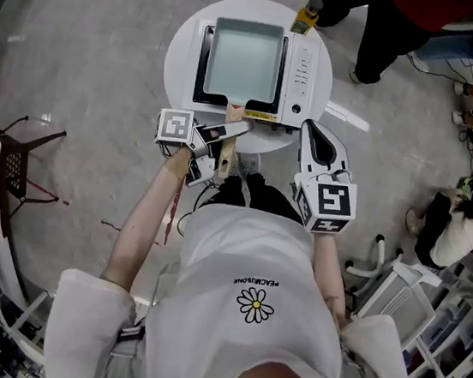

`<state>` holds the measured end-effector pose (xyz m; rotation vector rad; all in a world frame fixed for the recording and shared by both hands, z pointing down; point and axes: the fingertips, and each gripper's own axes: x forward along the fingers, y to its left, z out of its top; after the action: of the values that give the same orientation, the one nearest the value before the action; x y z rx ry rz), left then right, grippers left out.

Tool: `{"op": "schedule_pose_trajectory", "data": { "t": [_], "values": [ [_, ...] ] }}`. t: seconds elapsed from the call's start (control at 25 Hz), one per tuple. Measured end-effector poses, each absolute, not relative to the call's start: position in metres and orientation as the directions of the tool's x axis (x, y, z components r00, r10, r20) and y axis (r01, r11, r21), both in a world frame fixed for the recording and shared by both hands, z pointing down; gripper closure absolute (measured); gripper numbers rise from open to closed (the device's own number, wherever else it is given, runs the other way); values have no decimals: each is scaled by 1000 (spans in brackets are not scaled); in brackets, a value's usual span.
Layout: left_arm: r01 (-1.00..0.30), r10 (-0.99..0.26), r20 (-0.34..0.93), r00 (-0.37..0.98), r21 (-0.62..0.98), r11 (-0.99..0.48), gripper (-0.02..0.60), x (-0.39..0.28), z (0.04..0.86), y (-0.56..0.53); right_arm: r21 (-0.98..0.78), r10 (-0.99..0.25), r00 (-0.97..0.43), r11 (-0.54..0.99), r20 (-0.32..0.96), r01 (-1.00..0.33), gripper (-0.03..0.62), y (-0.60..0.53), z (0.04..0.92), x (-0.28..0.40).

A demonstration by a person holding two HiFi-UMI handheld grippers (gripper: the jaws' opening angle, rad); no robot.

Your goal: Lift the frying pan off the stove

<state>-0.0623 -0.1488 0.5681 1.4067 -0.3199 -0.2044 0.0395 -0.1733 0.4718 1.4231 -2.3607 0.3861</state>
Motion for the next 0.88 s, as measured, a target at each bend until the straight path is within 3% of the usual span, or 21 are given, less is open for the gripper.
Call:
{"op": "schedule_pose_trajectory", "data": {
  "t": [0.16,0.44,0.88],
  "values": [
    [38,-287,19,958,981,192,403,-51,564,-150,-58,-777,-439,466,451,-883,591,-171,481,35],
    [13,-217,31,976,981,195,560,-41,570,-150,-63,-756,-461,491,465,-869,591,-165,488,26],
    [70,-221,-21,975,973,219,581,-39,563,-148,-63,-747,-467,500,473,-864,591,-155,487,21]
  ]
}}
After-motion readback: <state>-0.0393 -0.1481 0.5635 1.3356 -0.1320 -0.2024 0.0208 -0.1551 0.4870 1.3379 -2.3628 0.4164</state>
